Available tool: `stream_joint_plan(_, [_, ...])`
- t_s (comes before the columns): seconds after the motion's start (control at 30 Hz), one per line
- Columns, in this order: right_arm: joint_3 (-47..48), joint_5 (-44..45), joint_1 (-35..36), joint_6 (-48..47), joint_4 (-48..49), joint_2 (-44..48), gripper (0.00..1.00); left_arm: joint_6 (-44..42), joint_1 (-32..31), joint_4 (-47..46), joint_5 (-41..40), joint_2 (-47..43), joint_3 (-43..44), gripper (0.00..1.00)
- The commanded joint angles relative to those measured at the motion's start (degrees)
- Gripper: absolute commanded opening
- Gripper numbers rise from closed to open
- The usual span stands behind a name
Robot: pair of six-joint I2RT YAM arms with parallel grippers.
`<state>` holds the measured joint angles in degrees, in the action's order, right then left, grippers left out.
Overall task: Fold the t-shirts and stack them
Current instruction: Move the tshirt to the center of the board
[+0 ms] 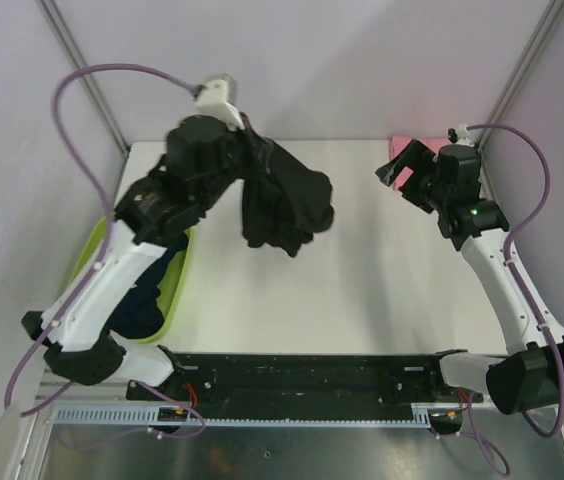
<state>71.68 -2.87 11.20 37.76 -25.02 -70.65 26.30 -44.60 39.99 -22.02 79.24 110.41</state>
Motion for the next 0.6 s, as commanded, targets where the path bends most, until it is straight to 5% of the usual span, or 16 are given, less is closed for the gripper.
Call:
stream_joint_plan(0.0, [0.3,4.23,-0.38,-1.71,-3.38,1.48,0.99,2.31,-0.49,-4.89,5.57,3.8,-7.33,0.0])
stream_joint_plan(0.17, [-1.49,4.55,-0.27,-2.64,-4.06,-0.96,0.99,0.96,4.73,-6.56,17.55,16.98,-10.25,0.06])
stream_joint_plan(0.23, [-3.2,4.5,-0.05,-2.85,-3.26,-1.94,0.99,-0.48,8.07,-6.69,23.58,23.52,-7.68,0.24])
stream_joint_plan(0.33, [-6.95,3.71,0.5,-3.05,-1.27,-3.09,0.99,-2.17,10.82,-6.61,28.06,26.48,-5.02,0.66])
stream_joint_plan(0.4, [-9.84,3.59,1.3,-2.91,0.05,-3.64,0.99,-3.22,11.28,-6.66,27.35,24.71,-6.59,0.8])
stream_joint_plan(0.57, [-17.47,4.04,3.36,-1.98,3.33,-3.59,0.98,-4.28,10.45,-6.69,27.34,16.2,-19.35,0.81])
